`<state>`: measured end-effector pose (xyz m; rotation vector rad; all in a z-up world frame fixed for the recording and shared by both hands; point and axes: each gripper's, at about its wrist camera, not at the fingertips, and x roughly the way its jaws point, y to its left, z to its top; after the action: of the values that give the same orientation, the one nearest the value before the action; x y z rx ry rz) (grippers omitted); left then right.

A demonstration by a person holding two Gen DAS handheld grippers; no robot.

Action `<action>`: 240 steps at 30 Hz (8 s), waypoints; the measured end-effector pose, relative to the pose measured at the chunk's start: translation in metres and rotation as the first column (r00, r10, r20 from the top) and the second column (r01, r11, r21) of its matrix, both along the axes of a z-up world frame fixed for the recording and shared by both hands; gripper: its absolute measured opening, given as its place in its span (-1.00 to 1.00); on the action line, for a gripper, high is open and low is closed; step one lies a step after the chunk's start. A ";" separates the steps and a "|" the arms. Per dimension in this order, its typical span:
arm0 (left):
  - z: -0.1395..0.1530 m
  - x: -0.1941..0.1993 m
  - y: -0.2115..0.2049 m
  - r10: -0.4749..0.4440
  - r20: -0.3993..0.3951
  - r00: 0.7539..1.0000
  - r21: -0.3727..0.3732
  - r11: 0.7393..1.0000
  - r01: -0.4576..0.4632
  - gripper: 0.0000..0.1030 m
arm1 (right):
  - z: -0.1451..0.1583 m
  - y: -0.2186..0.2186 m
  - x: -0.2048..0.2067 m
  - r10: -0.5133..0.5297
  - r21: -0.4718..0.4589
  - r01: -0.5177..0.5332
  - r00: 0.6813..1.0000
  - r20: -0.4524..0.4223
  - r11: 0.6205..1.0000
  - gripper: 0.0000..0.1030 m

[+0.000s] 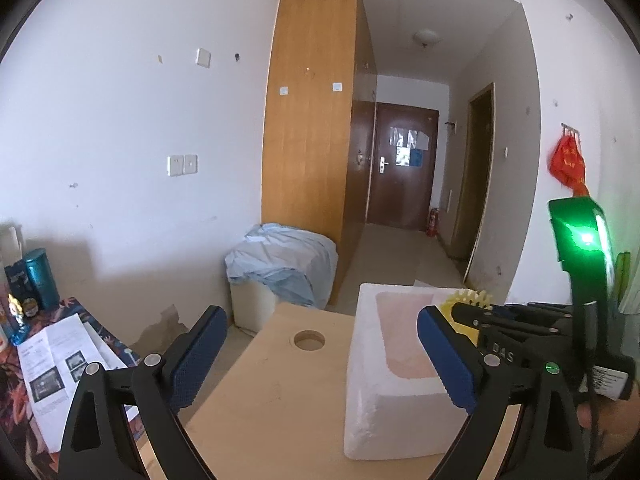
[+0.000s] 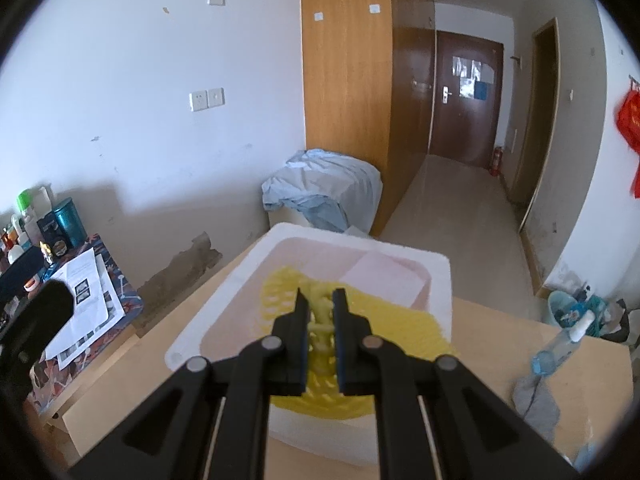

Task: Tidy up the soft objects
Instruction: 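Lower the yellow net into the foam box and open the right gripper, then withdraw both grippers from the box back over the table, then grasp the blue face mask with the right gripper and lift it, then grasp the white plastic strip with the left gripper while the right gripper holds the mask, then carry the strip and the mask with both grippers over the white foam box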

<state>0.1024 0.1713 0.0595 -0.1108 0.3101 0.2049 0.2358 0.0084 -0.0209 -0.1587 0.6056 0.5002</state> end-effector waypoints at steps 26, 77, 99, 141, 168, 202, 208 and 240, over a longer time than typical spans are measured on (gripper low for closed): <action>0.006 -0.006 -0.001 -0.008 0.018 1.000 -0.032 0.999 0.008 0.86 | 0.032 -0.031 -0.007 -0.041 0.166 0.029 0.997 0.068 0.986 0.81; 0.013 -0.022 0.002 -0.021 0.045 0.999 -0.061 0.998 0.024 0.87 | 0.024 -0.014 -0.015 -0.039 -0.074 0.043 0.998 0.054 0.996 0.76; 0.015 -0.054 -0.113 -0.272 0.065 0.960 -0.013 0.962 0.273 1.00 | 0.038 -0.155 -0.121 -0.314 0.142 0.293 0.934 0.168 0.946 1.00; -0.095 0.012 -0.272 -0.553 -0.206 0.807 -0.022 0.827 0.561 1.00 | -0.070 -0.319 -0.103 -0.534 -0.042 0.533 0.845 -0.039 0.845 0.99; -0.134 0.057 -0.301 -0.556 -0.287 0.780 -0.052 0.822 0.567 1.00 | -0.142 -0.339 -0.012 -0.570 -0.205 0.533 0.788 -0.232 0.821 0.75; -0.180 0.079 -0.356 -0.611 -0.465 0.641 -0.098 0.755 0.648 0.83 | -0.133 -0.349 -0.023 -0.536 -0.124 0.524 0.796 -0.283 0.843 -0.71; -0.191 0.084 -0.364 -0.601 -0.514 0.612 -0.117 0.756 0.644 0.57 | -0.131 -0.352 -0.025 -0.529 -0.108 0.521 0.801 -0.280 0.846 -0.71; -0.166 0.071 -0.346 -0.605 -0.439 0.664 -0.083 0.763 0.641 -0.90 | -0.114 -0.355 -0.035 -0.519 -0.064 0.522 0.815 -0.256 0.851 -0.71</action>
<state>0.1729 -0.1747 -0.1069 0.1328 0.7811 -0.4647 0.2009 -0.3470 -0.1344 0.0897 0.8746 -0.0167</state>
